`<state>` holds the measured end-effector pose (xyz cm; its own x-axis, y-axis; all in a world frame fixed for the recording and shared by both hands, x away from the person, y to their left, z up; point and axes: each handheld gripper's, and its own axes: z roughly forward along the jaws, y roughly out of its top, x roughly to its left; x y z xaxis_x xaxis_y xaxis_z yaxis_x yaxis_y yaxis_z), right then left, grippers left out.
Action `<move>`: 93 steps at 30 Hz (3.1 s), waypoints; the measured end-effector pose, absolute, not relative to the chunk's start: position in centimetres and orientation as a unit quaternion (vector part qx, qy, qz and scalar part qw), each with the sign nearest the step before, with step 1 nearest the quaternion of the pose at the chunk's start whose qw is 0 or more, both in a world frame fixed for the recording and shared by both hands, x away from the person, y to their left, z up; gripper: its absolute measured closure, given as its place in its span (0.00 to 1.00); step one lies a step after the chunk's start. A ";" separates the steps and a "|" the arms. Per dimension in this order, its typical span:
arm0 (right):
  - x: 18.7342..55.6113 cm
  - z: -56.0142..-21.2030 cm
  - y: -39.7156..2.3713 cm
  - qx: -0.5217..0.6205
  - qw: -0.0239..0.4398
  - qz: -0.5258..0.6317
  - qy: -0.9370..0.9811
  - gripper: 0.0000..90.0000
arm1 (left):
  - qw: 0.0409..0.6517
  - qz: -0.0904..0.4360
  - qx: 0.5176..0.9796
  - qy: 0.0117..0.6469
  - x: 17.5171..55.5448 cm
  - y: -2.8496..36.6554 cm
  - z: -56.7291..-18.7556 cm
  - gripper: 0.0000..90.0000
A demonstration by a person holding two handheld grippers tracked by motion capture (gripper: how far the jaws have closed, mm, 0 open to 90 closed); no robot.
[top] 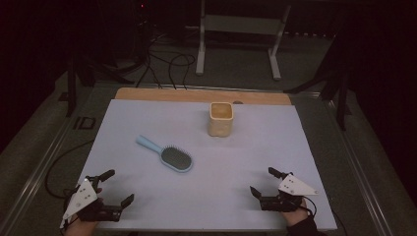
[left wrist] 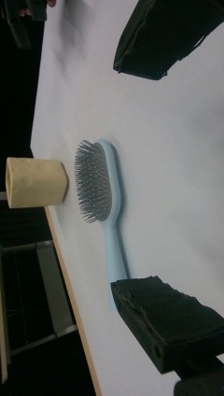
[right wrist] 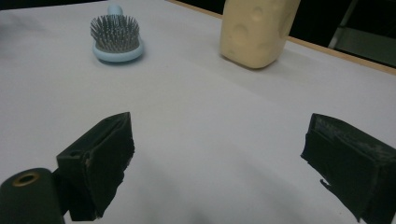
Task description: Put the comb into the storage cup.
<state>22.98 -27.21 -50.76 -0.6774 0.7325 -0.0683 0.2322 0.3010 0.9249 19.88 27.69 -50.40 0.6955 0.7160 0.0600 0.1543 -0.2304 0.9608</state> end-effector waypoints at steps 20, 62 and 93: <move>22.6 -50.6 -27.2 0.316 0.252 0.504 0.763 0.09 | 0.544 0.253 0.747 0.285 19.8 27.4 -50.0 0.00; 22.6 -50.4 -27.1 0.318 0.253 0.511 0.758 0.09 | 0.550 0.248 0.750 0.271 21.5 27.8 -42.9 0.00; 22.5 -50.2 -27.0 0.312 0.251 0.518 0.756 0.09 | 0.503 0.220 0.780 0.300 27.6 26.3 -41.0 0.00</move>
<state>22.50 -27.03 -50.25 -0.6795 0.7316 -0.0550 0.2120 0.2676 0.9399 27.59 26.26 -41.01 0.7224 0.6903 0.0414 0.2468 -0.3132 0.9171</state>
